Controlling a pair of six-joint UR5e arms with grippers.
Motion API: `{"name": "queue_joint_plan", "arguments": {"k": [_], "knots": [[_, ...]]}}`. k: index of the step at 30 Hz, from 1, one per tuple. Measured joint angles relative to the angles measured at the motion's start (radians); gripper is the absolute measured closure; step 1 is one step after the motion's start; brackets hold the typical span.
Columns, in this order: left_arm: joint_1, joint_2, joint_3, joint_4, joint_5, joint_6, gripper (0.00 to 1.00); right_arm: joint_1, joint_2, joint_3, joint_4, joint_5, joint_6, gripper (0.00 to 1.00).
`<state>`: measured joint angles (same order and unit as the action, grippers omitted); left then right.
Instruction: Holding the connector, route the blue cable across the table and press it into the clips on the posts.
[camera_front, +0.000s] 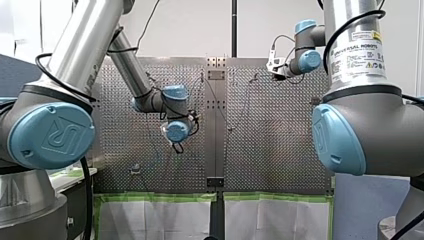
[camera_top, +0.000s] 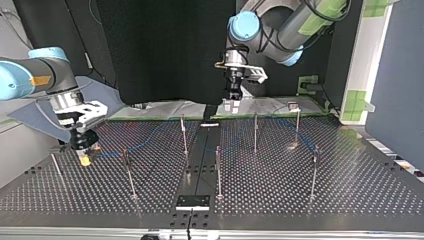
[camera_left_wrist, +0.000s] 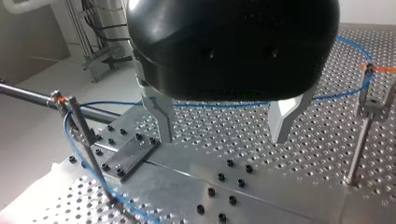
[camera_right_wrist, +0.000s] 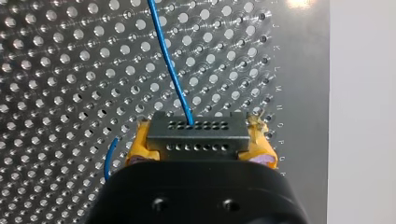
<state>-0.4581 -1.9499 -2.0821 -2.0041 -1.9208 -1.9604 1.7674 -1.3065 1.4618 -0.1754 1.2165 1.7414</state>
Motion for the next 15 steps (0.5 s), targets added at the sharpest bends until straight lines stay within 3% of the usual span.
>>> {"name": "queue_joint_plan", "arguments": {"k": [5,15], "knots": [[0.023,0.0,-0.045,0.045,0.011,0.0,0.0,-0.001,0.0,0.0,0.0,0.0,0.0,1.0],[0.017,0.0,-0.133,0.129,0.01,0.009,0.0,0.004,0.0,0.0,0.001,0.001,0.0,1.0]]}}
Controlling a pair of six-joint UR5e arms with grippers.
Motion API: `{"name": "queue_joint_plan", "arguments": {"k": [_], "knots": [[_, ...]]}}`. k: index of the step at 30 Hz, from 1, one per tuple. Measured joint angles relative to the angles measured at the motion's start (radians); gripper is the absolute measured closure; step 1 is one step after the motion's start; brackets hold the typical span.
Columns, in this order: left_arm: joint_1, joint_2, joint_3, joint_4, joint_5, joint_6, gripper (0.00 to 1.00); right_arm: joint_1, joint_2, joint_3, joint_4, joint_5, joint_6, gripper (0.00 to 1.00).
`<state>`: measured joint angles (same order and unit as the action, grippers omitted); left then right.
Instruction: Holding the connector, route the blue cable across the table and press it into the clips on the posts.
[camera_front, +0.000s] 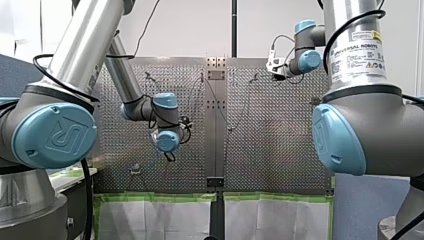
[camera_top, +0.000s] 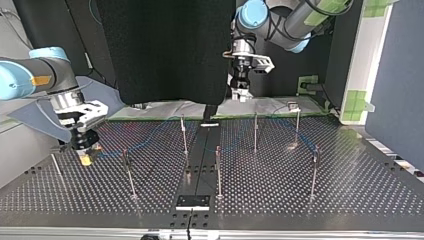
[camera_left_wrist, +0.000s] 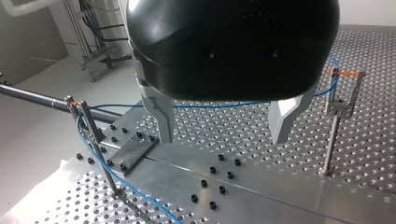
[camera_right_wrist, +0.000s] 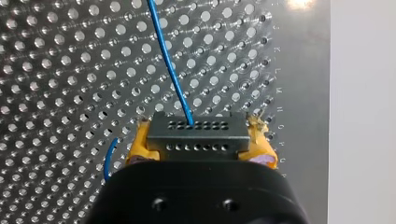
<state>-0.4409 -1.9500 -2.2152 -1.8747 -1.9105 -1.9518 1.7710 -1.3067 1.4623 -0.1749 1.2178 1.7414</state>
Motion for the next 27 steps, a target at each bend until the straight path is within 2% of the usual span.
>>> {"name": "queue_joint_plan", "arguments": {"k": [17,27], "knots": [[-0.013,0.001,-0.135,0.009,0.002,-0.021,0.0,0.004,0.0,0.0,0.004,0.017,-0.006,1.0],[-0.014,0.001,-0.145,0.008,0.002,-0.021,0.0,0.004,0.0,0.001,0.004,0.019,-0.008,1.0]]}}
